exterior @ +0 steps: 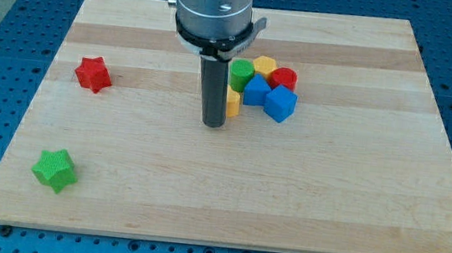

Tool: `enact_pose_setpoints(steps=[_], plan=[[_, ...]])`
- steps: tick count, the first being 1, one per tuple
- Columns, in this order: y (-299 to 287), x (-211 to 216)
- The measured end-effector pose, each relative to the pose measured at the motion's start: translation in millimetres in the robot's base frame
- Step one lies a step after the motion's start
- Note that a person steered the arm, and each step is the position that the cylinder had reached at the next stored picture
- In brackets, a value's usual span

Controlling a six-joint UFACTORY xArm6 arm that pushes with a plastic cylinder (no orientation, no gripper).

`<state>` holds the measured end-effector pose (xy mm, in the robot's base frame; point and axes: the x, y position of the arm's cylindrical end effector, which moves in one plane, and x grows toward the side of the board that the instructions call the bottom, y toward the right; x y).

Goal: Push the red star bit a down

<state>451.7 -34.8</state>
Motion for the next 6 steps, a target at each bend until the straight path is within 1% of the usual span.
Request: enact_pose_setpoints(steps=[2, 3, 4, 5, 6], plan=[[0, -21], [-5, -17], [-36, 3], [-75, 10], [-131, 10]])
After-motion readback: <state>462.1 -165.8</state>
